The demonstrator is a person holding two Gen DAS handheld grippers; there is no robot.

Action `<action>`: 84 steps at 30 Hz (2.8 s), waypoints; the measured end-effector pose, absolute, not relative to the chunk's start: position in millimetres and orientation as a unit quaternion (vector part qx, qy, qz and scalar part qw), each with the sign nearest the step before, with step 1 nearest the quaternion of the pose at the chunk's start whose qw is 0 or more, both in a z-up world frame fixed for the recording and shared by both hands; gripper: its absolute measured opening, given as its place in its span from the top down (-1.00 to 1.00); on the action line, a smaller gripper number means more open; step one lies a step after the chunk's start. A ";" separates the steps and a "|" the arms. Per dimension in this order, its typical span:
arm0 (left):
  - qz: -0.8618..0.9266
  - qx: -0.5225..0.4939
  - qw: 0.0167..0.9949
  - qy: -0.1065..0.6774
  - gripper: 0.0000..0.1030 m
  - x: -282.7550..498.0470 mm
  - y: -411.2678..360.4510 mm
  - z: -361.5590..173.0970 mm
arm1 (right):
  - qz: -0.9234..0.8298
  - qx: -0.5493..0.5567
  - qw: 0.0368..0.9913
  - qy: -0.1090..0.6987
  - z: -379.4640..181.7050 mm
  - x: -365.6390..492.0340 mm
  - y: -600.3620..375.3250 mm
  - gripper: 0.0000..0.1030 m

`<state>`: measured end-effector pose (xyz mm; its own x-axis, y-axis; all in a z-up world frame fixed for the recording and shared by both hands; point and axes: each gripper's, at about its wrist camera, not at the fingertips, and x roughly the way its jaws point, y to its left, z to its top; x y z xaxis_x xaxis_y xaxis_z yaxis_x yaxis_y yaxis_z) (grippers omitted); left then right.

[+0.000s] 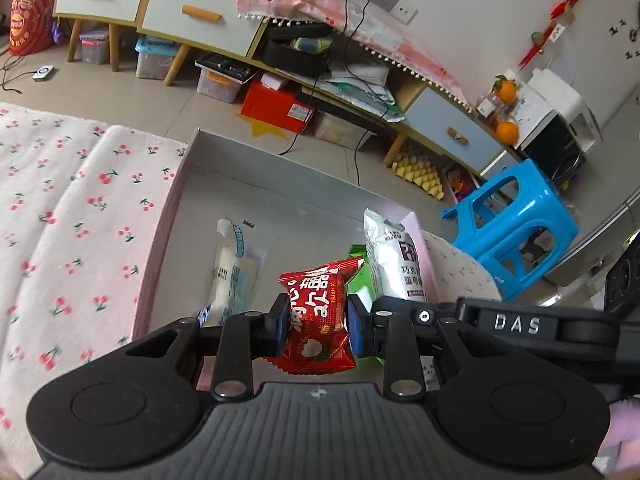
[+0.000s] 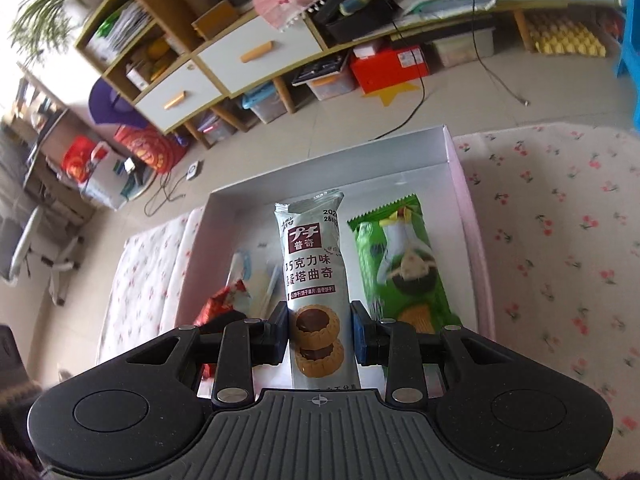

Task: Organize snacks
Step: 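Carry both snacks into the pink box and open both grippers, then return both grippers to the snack pile and grasp another red candy pack with left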

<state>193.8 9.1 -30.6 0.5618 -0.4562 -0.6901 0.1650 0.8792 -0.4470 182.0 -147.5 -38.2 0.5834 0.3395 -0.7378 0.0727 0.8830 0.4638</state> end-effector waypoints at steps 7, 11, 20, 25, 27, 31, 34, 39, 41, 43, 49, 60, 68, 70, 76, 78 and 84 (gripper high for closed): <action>-0.180 -0.164 0.863 0.442 0.48 205.2 11.8 -51.1 | 0.054 0.202 0.869 0.449 -56.5 208.0 -141.3 0.43; -0.182 -0.162 0.866 0.437 0.48 206.0 10.5 -52.8 | 0.039 0.173 0.884 0.433 -57.0 215.7 -138.5 0.43; -0.191 -0.145 0.869 0.434 0.47 208.9 2.2 -53.2 | 0.030 0.148 0.899 0.411 -58.8 220.4 -137.3 0.38; -0.187 -0.131 0.874 0.429 0.30 208.6 0.1 -50.8 | 0.043 0.168 0.898 0.403 -54.7 215.8 -142.0 0.28; -0.186 -0.129 0.875 0.428 0.15 208.5 -0.2 -49.9 | 0.043 0.164 0.901 0.400 -49.8 213.3 -142.9 0.25; -0.189 -0.122 0.873 0.433 0.00 207.1 -2.8 -46.5 | 0.046 0.155 0.905 0.395 -36.9 204.3 -145.5 0.04; -0.188 -0.115 0.874 0.434 -0.19 202.7 -4.6 -41.7 | 0.051 0.151 0.909 0.386 -25.0 192.7 -147.8 -0.02; -0.185 -0.098 0.878 0.431 -0.43 193.6 -6.2 -27.8 | 0.056 0.132 0.913 0.382 -7.5 171.9 -149.4 -0.23; -0.182 -0.092 0.880 0.429 -0.53 189.4 -6.1 -22.8 | 0.059 0.126 0.915 0.379 -0.5 160.5 -149.0 -0.37; -0.177 -0.083 0.882 0.429 -0.60 185.1 -5.9 -17.1 | 0.066 0.118 0.917 0.376 5.7 148.9 -148.9 -0.41; -0.168 -0.050 0.890 0.422 -0.83 165.2 -2.2 -2.0 | 0.067 0.105 0.919 0.374 15.3 118.7 -147.1 -0.58; -0.141 0.004 0.893 0.428 -0.99 128.1 5.4 10.9 | 0.058 0.060 0.918 0.389 11.4 66.1 -132.5 -0.73; -0.133 0.017 0.884 0.447 -0.99 104.8 13.0 8.0 | 0.037 0.073 0.911 0.403 1.0 42.0 -136.9 -0.83; -0.133 0.013 0.886 0.444 -0.99 98.6 15.8 2.0 | 0.037 0.076 0.912 0.401 -4.9 35.6 -138.4 -0.84; -0.126 0.044 0.883 0.450 -0.98 92.6 16.7 -16.3 | 0.038 0.030 0.902 0.428 -24.8 25.0 -134.1 -0.84; -0.133 0.056 0.877 0.459 -0.98 90.2 14.9 -20.6 | 0.038 0.014 0.900 0.434 -30.3 22.2 -131.8 -0.84; -0.137 0.080 0.849 0.504 -0.96 76.8 14.9 -34.8 | 0.063 -0.028 0.883 0.464 -50.6 11.4 -120.6 -0.84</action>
